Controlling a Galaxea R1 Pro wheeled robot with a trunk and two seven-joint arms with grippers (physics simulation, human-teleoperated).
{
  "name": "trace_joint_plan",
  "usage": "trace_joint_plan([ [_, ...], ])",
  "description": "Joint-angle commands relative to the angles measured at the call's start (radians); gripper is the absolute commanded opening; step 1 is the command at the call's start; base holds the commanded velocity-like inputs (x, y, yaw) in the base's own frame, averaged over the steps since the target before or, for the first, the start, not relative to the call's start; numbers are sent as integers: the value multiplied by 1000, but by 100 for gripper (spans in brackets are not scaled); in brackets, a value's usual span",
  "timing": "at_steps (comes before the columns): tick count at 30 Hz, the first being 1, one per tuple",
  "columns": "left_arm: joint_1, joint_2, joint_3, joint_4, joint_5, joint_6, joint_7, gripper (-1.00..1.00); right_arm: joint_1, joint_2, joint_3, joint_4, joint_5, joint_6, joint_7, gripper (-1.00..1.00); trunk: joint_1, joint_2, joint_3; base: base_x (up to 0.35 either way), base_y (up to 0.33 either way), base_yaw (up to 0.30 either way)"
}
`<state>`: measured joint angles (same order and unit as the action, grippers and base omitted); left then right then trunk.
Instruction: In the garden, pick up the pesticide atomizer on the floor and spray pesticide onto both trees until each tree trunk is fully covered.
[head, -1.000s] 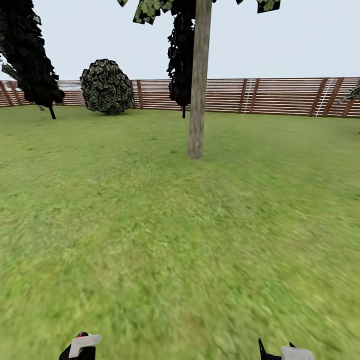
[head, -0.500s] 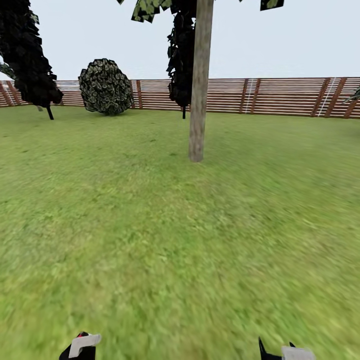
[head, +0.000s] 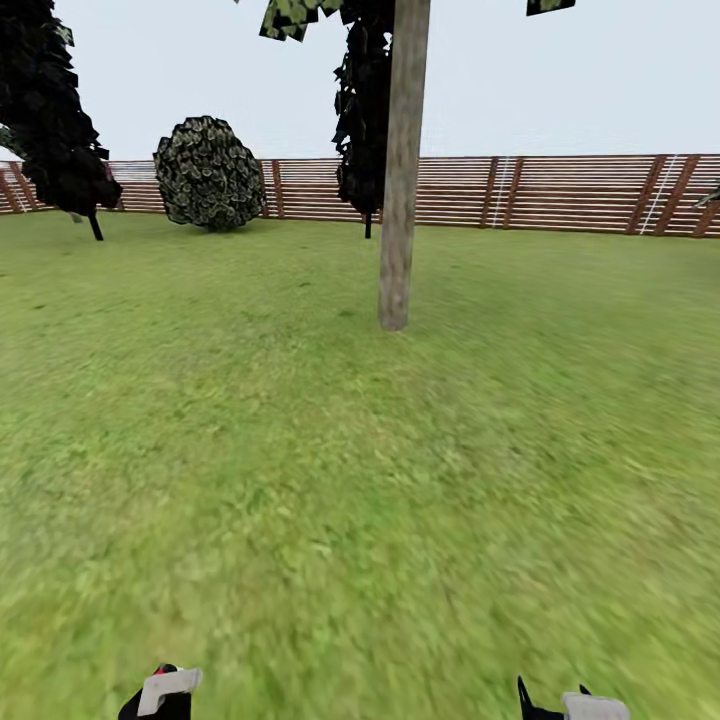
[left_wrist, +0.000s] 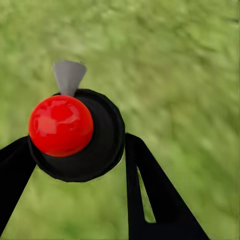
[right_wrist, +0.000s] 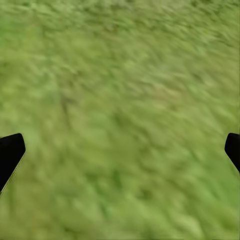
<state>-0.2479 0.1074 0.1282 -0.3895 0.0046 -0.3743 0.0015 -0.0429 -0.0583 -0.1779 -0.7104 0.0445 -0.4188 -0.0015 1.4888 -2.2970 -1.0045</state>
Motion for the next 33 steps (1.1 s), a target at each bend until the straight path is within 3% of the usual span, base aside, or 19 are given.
trace_joint_plan([
  [1, 0, 0, 0, 0, 0, 1, 0, -100, 0, 0, 0, 0, 0, 0, 0, 100, 0, 0, 0, 338, 0, 0],
  [33, 0, 0, 0, 0, 0, 0, 0, -100, 0, 0, 0, 0, 0, 0, 0, 100, 0, 0, 0, 338, 0, 0],
])
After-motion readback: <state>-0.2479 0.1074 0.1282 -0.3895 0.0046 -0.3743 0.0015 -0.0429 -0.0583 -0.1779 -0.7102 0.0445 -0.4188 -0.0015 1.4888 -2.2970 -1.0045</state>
